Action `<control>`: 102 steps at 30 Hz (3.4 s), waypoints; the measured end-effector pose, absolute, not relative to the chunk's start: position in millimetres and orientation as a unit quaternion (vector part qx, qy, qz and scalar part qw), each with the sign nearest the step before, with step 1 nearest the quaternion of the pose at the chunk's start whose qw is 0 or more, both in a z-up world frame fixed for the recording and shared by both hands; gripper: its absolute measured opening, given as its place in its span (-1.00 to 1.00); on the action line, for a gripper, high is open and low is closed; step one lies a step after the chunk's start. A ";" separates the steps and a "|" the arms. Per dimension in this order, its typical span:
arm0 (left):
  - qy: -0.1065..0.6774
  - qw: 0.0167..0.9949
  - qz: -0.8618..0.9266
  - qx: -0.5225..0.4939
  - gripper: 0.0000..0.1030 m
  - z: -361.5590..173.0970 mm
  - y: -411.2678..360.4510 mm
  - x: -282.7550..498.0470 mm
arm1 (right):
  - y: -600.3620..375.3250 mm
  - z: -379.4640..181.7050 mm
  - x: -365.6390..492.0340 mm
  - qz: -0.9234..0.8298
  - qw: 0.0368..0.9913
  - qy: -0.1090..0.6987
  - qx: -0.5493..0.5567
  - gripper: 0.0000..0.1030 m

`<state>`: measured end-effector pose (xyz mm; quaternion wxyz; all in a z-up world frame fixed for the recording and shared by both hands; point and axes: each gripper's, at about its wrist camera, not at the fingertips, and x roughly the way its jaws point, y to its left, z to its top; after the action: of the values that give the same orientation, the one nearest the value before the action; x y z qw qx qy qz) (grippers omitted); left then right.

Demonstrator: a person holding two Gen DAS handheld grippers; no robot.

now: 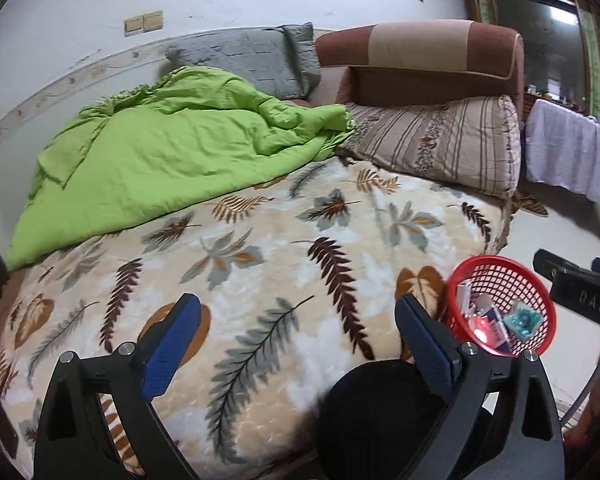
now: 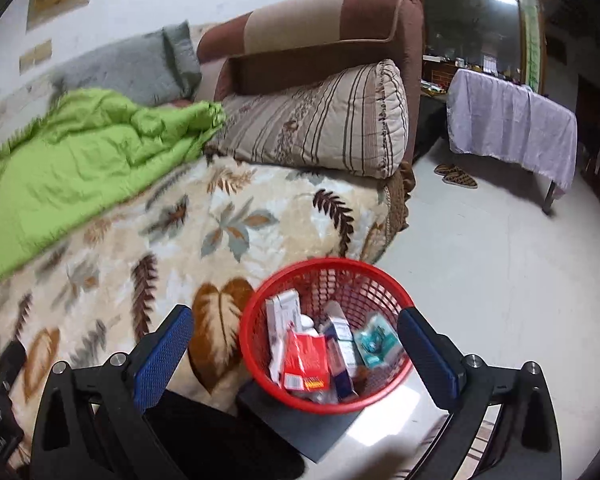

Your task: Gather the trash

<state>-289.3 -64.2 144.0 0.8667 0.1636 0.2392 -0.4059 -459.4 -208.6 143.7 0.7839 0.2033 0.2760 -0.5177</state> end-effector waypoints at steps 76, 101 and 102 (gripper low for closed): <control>0.258 0.868 -0.380 0.188 0.90 125.4 -72.0 -289.2 | -218.6 123.3 -467.1 -0.512 0.779 0.287 0.223 1.00; 0.297 0.878 -0.348 0.143 0.90 122.1 -64.2 -262.0 | -221.6 126.4 -437.9 -0.467 0.814 0.289 0.190 1.00; 0.302 0.882 -0.336 0.137 0.90 121.3 -58.6 -254.0 | -221.7 129.1 -426.2 -0.450 0.826 0.290 0.179 1.00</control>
<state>-254.0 -58.6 121.3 0.8815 0.1373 0.3018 -0.3362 -426.2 -221.7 129.1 0.8257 0.1791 0.2897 -0.4497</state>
